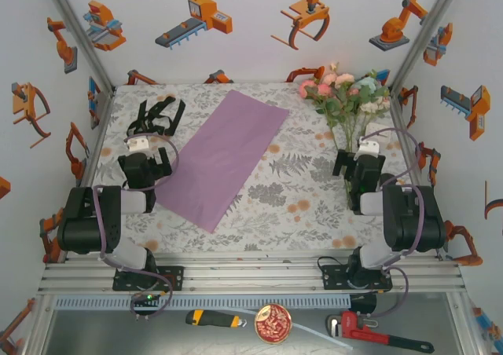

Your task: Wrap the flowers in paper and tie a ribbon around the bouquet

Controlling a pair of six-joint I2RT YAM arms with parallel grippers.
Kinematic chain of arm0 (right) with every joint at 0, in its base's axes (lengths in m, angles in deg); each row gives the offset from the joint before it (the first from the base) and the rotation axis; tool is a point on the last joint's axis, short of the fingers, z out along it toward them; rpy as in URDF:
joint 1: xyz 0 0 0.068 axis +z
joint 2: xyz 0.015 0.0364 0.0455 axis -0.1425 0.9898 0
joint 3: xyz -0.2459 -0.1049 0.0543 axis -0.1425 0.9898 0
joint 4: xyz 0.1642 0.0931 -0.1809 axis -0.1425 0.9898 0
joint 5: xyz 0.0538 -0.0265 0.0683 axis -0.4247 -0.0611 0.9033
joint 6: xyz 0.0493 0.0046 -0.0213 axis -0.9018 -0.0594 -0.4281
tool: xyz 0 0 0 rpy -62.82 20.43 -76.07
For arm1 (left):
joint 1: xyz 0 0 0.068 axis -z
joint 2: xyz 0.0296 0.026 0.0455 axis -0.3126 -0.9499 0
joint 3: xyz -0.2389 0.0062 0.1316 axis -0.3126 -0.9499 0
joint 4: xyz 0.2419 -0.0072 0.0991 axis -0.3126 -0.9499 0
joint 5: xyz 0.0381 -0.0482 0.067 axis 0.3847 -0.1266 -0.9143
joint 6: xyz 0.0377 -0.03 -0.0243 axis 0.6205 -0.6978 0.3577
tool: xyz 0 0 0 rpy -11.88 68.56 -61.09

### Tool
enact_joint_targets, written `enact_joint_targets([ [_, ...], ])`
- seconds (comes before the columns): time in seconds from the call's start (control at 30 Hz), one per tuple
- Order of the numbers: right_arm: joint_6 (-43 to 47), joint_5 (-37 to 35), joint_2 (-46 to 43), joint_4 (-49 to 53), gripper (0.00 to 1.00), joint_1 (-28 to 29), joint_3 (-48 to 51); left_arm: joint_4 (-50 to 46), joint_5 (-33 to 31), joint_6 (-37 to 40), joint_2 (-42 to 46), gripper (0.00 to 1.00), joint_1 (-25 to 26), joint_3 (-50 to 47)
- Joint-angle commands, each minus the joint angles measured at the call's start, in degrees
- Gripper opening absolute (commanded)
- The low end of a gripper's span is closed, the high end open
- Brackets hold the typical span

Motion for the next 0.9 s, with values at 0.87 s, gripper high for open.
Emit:
enact_joint_targets([
  [0.87, -8.5, -7.0, -17.8, 26.5, 0.97, 1.2, -6.0, 0.5, -1.2, 0.1, 2.8, 0.97, 0.4, -0.7],
])
